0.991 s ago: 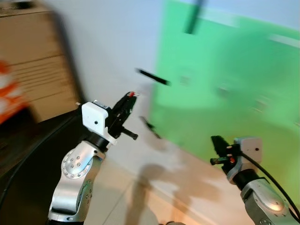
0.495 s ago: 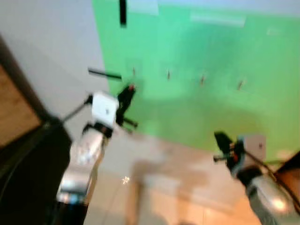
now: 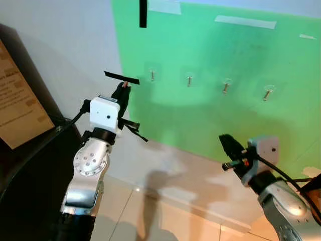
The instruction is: Hang keys on a hook
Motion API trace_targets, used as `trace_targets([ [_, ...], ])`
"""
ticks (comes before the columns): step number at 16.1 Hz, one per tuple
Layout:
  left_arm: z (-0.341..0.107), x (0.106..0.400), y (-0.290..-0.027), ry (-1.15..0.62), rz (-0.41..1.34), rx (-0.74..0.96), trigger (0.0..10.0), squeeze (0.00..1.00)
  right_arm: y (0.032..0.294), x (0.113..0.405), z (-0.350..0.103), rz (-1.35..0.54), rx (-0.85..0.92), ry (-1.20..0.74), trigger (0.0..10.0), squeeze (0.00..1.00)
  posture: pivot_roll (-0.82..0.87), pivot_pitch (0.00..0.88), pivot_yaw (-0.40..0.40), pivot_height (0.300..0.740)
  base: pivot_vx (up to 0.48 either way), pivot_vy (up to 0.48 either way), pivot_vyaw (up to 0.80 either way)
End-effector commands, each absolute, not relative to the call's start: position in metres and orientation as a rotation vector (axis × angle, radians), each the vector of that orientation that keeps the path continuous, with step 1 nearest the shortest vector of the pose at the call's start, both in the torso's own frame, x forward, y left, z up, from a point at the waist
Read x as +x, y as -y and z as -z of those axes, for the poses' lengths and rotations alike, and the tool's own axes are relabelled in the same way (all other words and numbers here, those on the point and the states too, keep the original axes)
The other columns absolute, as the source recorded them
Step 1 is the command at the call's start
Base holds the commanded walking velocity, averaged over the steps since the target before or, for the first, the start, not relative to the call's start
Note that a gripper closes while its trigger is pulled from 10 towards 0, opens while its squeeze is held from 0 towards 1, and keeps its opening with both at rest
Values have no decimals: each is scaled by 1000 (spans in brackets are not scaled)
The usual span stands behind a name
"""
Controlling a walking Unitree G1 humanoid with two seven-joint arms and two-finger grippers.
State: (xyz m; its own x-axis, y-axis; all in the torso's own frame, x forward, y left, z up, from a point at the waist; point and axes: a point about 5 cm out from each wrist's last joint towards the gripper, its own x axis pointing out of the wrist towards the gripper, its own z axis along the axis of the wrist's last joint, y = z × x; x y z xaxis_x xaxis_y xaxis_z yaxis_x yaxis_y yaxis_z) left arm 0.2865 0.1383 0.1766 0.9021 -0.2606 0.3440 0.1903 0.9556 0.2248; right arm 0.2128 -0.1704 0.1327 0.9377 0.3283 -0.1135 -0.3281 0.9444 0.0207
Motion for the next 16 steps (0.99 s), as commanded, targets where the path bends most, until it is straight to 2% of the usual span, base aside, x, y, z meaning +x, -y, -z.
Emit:
trace_targets([
  [1,-176,295,-138,360,237,181,10000,0,167,215,-131,-374,-29,-132,10000,0,-136,0,21,740,0,0,0],
  [5,-173,317,-142,313,229,213,10000,0,156,213,-133,-518,-37,-145,10000,0,-131,0,18,740,0,0,0],
  [8,-177,327,-131,344,336,198,10000,0,155,217,-137,-535,-34,-134,10000,0,-127,0,14,740,0,0,0],
  [16,-178,349,-122,337,362,239,10000,0,154,214,-139,-552,-32,-133,10000,0,-151,0,30,740,0,0,0],
])
